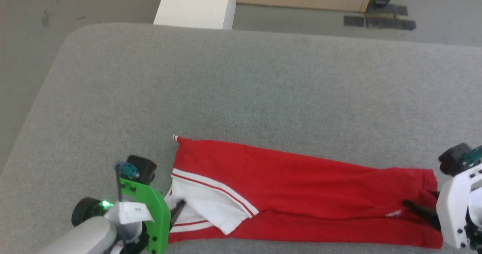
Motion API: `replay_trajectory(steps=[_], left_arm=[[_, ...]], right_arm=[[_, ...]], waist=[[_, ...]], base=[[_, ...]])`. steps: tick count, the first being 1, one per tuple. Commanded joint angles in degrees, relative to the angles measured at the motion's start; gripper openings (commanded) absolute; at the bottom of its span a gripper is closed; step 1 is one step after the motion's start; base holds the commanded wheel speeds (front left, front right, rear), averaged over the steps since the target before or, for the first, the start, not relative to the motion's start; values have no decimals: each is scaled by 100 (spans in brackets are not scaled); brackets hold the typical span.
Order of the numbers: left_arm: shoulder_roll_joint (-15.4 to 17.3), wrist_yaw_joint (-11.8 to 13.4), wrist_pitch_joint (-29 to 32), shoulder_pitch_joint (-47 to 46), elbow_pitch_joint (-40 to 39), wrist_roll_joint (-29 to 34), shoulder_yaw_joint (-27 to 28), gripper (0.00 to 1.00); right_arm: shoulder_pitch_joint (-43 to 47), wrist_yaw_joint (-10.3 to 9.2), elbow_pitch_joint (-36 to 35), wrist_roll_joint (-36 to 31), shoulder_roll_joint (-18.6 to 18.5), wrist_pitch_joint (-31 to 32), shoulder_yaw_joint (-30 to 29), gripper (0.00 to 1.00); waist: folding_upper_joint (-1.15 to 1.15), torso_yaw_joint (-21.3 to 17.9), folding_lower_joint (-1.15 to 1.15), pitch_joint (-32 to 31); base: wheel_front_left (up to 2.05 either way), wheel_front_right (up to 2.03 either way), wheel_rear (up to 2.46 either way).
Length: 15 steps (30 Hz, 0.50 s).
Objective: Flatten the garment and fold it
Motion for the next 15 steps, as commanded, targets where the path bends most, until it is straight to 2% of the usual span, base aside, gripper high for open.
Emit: replay_trajectory(steps=[1, 5, 9, 15], left_arm=[[-18, 5, -129, -28, -57, 45, 110, 100], [-11, 76, -490, -75, -206, 2, 405, 100], [-103, 260, -1141, -131, -251, 113, 775, 100], [-388, 681, -2810, -5, 21, 656, 1319, 100]], right_arm=[[-56, -8, -79, 129, 72, 21, -106, 100], [-20, -8, -220, 271, 226, 80, -547, 100], [68, -8, -221, 53, 547, 71, -1113, 100], [361, -8, -24, -656, 1567, 254, -2114, 100]], waist=[[0, -38, 0, -237], [0, -47, 0, -417], [0, -47, 0, -476], [0, -73, 0, -496]], base=[[0, 0, 0], [0, 0, 0], [0, 0, 0], [0, 0, 0]])
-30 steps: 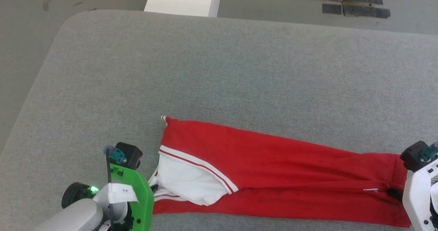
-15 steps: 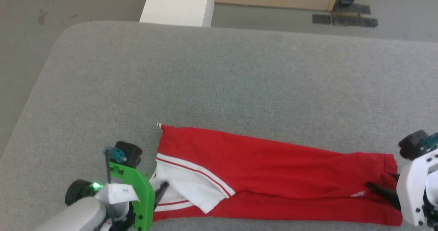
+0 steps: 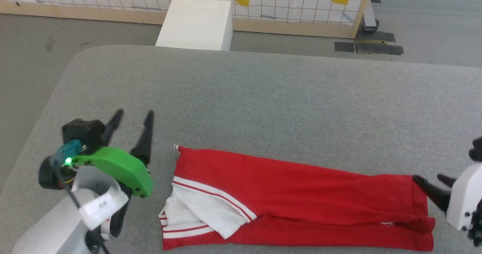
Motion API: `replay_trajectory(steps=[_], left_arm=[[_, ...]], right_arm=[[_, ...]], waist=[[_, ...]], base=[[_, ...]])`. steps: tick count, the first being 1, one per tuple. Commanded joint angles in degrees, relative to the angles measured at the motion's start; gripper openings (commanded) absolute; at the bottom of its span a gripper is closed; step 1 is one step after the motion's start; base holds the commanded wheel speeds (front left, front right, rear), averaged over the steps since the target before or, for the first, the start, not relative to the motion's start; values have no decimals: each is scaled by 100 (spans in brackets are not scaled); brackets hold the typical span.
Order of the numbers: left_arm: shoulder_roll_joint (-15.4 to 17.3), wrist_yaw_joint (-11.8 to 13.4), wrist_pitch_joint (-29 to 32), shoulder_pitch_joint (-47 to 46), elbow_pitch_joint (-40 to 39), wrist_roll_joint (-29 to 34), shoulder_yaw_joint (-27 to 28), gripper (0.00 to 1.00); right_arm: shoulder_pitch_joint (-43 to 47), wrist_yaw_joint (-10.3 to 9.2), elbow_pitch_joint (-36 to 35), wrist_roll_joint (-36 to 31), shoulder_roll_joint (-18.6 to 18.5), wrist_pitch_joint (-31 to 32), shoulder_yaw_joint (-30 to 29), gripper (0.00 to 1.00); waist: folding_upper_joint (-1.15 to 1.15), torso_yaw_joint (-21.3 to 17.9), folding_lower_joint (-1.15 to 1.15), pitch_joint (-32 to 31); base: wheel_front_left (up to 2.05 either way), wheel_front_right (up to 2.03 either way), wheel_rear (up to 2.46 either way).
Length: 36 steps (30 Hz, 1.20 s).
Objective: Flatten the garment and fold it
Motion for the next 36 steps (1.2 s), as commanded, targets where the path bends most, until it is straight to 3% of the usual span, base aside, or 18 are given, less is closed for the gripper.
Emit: replay_trajectory(steps=[1, 3, 8, 15, 23, 32, 33, 34, 36], left_arm=[[-44, 90, -351, 99, 95, 176, 71, 100], [-103, 201, -760, 225, 183, 345, 184, 100], [-135, 353, -1024, 512, 134, 1088, 264, 100], [-280, 216, -1041, 968, -40, 2144, 378, 100], [-521, 2, -1042, 1206, 27, 2634, 613, 100], [-837, -291, -1043, 1184, 128, 2847, 957, 100], [-863, -314, -1043, 1179, 141, 2868, 995, 100], [-894, -344, -1043, 1178, 157, 2892, 1040, 100], [-941, -403, -1043, 1186, 188, 2933, 1113, 100]], right_arm=[[136, -6, 13, -221, 263, 67, -183, 100], [253, -6, -2, -516, 621, 180, -421, 100], [439, -6, -85, -1193, 1388, 380, -988, 100], [461, -6, -107, -2015, 2080, 461, -1582, 100], [408, -6, 78, -2543, 2389, 524, -1927, 100], [599, -6, 271, -2487, 2517, 792, -1740, 100], [632, -6, 279, -2469, 2520, 831, -1690, 84], [672, -6, 275, -2448, 2523, 868, -1632, 0], [729, -6, 243, -2406, 2527, 892, -1527, 0]], waist=[[0, -14, 0, 7], [0, -25, 0, 15], [0, -26, 0, 74], [0, 40, 0, 230], [0, 187, 0, 419], [0, 343, 0, 647], [0, 351, 0, 660], [0, 359, 0, 671], [0, 365, 0, 670]], base=[[0, 0, 0], [0, 0, 0], [0, 0, 0], [0, 0, 0], [0, 0, 0], [0, 0, 0], [0, 0, 0], [0, 0, 0], [0, 0, 0]])
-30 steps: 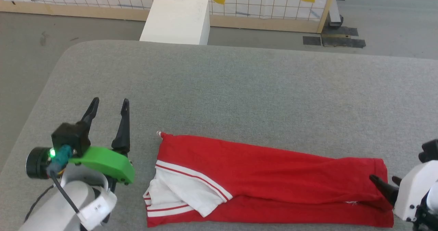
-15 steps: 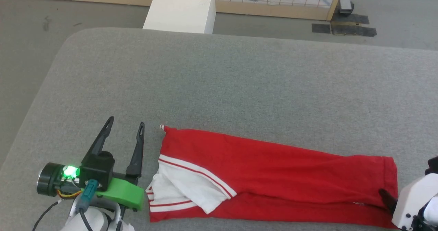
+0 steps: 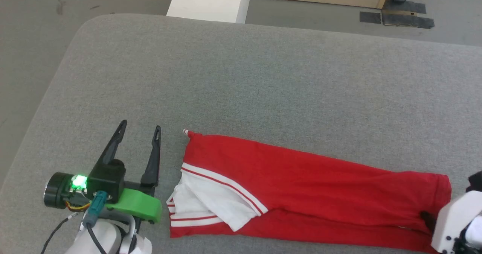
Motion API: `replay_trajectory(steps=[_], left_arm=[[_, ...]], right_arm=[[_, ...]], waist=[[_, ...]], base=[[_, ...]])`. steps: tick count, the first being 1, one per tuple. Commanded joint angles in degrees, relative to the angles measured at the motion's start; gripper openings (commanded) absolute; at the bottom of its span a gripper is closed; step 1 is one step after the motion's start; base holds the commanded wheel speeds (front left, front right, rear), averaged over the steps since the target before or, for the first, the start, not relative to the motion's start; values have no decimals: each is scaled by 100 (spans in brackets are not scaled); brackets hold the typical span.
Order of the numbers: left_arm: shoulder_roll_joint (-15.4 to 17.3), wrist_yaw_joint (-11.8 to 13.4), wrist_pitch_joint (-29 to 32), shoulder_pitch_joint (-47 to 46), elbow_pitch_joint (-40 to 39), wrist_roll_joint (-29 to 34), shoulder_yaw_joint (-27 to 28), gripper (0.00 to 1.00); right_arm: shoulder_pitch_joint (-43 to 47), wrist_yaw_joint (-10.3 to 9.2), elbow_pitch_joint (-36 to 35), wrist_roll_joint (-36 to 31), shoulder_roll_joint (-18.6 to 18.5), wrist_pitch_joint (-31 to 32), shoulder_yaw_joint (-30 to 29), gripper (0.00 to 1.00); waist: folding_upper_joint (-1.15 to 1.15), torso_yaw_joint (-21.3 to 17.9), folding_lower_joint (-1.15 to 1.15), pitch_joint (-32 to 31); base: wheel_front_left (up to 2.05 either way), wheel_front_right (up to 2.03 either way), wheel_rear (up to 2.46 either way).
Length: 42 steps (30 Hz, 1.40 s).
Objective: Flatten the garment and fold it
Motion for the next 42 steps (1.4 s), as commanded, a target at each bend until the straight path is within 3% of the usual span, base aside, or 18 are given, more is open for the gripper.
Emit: replay_trajectory(steps=[1, 7, 13, 18, 22, 27, 33, 34, 42], left_arm=[[-52, -40, -40, 51, 41, 64, 68, 100], [-130, -195, -40, 181, 170, 113, 260, 100], [-206, -338, -40, 233, 244, 137, 374, 100], [-263, -427, -40, 219, 308, 172, 410, 100], [-296, -485, -40, 227, 367, 184, 442, 100], [-340, -525, -40, 277, 466, 162, 488, 100], [-390, -573, -40, 386, 551, 132, 491, 100], [-427, -608, -40, 410, 594, 127, 453, 100], [-469, -663, -40, 378, 629, 151, 374, 100]], right_arm=[[222, 26, 214, 99, 208, 105, 229, 0], [222, 26, -72, 47, 117, -57, 241, 0], [136, 26, -139, 86, -493, -144, -137, 0], [62, 26, 197, 21, -1138, -315, -560, 0], [10, 26, 513, 39, -1397, -517, -676, 0], [17, 26, 517, 380, -1360, -478, -407, 0], [281, 26, -224, 959, -1227, -25, 220, 0], [445, 26, -827, 1290, -1090, 386, 562, 0], [453, 26, -1679, 1742, -373, 1193, 956, 0]], waist=[[0, 5, 0, -3], [0, -78, 0, -164], [0, -138, 0, -260], [0, -154, 0, -283], [0, -156, 0, -313], [0, -178, 0, -456], [0, -200, 0, -711], [0, -155, 0, -835], [0, 104, 0, -890]], base=[[0, 0, 0], [0, 0, 0], [0, 0, 0], [0, 0, 0], [0, 0, 0], [0, 0, 0], [0, 0, 0], [0, 0, 0], [0, 0, 0]])
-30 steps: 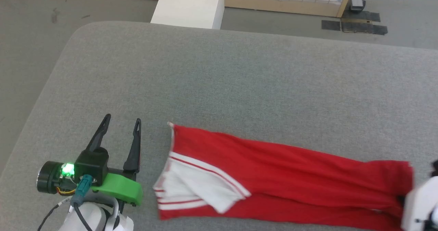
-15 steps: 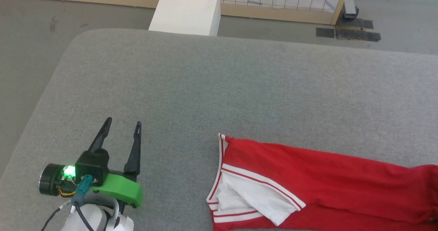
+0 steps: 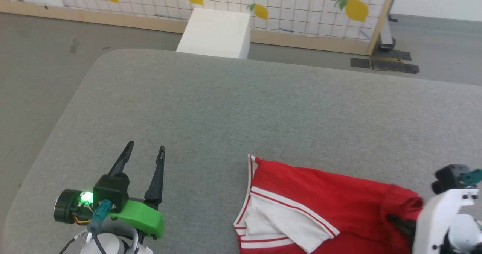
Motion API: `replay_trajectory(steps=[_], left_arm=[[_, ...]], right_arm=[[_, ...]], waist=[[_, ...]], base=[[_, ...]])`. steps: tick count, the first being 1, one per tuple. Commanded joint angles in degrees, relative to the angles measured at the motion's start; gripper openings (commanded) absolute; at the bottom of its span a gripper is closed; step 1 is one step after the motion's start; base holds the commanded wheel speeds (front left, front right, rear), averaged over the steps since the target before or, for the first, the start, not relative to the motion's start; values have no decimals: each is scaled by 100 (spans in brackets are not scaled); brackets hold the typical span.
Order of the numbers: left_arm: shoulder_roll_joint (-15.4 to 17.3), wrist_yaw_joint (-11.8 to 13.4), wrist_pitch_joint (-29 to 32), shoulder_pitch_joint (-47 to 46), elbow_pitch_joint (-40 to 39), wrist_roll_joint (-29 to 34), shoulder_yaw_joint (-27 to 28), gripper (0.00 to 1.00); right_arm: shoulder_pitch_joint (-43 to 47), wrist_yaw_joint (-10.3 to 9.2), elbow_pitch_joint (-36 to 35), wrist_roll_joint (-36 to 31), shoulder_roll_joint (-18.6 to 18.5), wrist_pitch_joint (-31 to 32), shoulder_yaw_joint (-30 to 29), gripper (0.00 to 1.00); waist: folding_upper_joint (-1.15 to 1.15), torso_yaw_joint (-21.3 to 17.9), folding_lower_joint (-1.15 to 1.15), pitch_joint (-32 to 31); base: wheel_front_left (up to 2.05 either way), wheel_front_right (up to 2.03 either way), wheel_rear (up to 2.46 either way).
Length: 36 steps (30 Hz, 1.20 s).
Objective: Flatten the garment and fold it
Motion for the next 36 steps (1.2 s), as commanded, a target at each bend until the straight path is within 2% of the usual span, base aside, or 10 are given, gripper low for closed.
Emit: replay_trajectory(steps=[1, 4, 8, 14, 20, 28, 29, 30, 31, 36], left_arm=[[-24, -6, -27, 32, -1, 72, -7, 100], [-44, -13, -27, -4, 6, 98, -19, 100], [-82, -5, -27, -47, 8, 133, -18, 100], [-176, -24, -27, -97, 21, 207, -28, 100], [-283, -48, -27, -167, 40, 288, -25, 100], [-415, -113, -27, -227, 51, 382, 41, 100], [-435, -121, -27, -236, 56, 396, 52, 100], [-451, -128, -27, -241, 60, 406, 62, 100], [-469, -138, -27, -246, 66, 418, 76, 100], [-520, -174, -27, -223, 99, 470, 144, 100]], right_arm=[[-27, -8, -97, 64, 162, 106, 42, 0], [-157, -8, -206, 149, 459, 328, 118, 0], [-417, -8, -196, 307, 626, 497, 211, 0], [-776, -8, 352, 933, 640, 225, 534, 0], [-1041, -8, 807, 856, 641, -15, 905, 0], [-1402, -8, 1444, 801, 642, -465, 1108, 0], [-1445, -8, 1517, 761, 642, -489, 1155, 3], [-1469, -8, 1556, 730, 642, -497, 1217, 47], [-1483, -8, 1593, 737, 642, -505, 1286, 100], [-1455, -8, 1492, 1175, 642, -562, 1700, 100]], waist=[[0, 135, 0, 13], [0, 291, 0, 56], [0, 494, 0, 139], [0, 782, 0, 254], [0, 1022, 0, 368], [0, 1205, 0, 526], [0, 1220, 0, 542], [0, 1230, 0, 551], [0, 1238, 0, 561], [0, 1220, 0, 545]], base=[[0, 0, 0], [0, 0, 0], [0, 0, 0], [0, 0, 0], [0, 0, 0], [0, 0, 0], [0, 0, 0], [0, 0, 0], [0, 0, 0], [0, 0, 0]])
